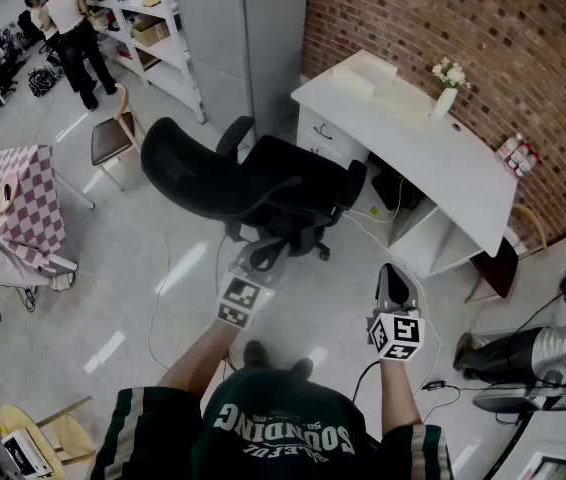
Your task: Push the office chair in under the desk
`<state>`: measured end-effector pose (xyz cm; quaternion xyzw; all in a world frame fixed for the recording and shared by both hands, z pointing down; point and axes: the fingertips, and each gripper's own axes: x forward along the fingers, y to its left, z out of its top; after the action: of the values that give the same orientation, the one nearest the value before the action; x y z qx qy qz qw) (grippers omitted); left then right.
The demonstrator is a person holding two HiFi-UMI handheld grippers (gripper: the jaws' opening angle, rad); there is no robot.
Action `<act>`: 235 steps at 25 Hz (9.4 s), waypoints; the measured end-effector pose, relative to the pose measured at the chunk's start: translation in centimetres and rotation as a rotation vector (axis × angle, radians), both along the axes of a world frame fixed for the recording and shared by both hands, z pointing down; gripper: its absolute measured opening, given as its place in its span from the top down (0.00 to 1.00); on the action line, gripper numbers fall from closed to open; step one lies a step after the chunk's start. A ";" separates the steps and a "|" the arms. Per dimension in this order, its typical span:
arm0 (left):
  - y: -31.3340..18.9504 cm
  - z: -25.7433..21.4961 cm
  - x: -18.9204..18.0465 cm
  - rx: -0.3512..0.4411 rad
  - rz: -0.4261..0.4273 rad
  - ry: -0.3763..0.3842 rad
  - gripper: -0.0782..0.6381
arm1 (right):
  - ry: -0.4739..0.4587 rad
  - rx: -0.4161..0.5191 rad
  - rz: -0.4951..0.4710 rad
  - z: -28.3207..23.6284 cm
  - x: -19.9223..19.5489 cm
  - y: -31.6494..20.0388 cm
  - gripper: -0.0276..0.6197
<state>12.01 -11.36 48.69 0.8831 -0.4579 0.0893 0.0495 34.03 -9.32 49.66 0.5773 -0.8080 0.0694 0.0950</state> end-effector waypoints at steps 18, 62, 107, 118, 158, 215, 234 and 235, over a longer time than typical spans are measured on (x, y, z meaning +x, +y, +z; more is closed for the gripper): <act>1.3 0.6 1.5 -0.019 -0.029 -0.002 0.88 | -0.073 0.006 -0.062 0.2 0.7 1.1 0.95; 2.9 2.5 -16.7 -0.049 -0.293 -0.054 0.88 | -0.085 -0.004 -0.337 0.8 -15.2 -1.6 0.95; -13.1 2.6 -35.6 0.012 0.112 -0.038 0.83 | -0.005 0.024 0.153 -0.9 -24.4 -5.3 0.96; -16.3 -0.9 -34.9 0.098 0.231 -0.032 0.61 | 0.035 0.053 0.031 -2.5 -24.8 -6.5 0.84; -25.3 5.5 -34.8 -0.127 0.643 -0.283 0.32 | 0.395 -0.255 -0.263 5.6 -19.5 -13.3 0.46; -24.1 10.1 -36.3 -0.199 0.524 -0.076 0.45 | 0.263 -0.239 -0.084 8.7 -17.4 -10.6 0.52; -20.5 9.8 -34.3 -0.198 0.522 -0.070 0.45 | 0.209 -0.242 0.043 8.7 -15.2 -6.2 0.52; -20.3 9.8 -34.1 -0.198 0.524 -0.071 0.45 | 0.205 -0.241 0.048 8.8 -14.9 -6.0 0.52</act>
<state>-22.09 -31.66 58.52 0.9586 -0.2044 0.1744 0.0946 19.11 -15.29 58.42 0.5847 -0.7660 0.1086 0.2438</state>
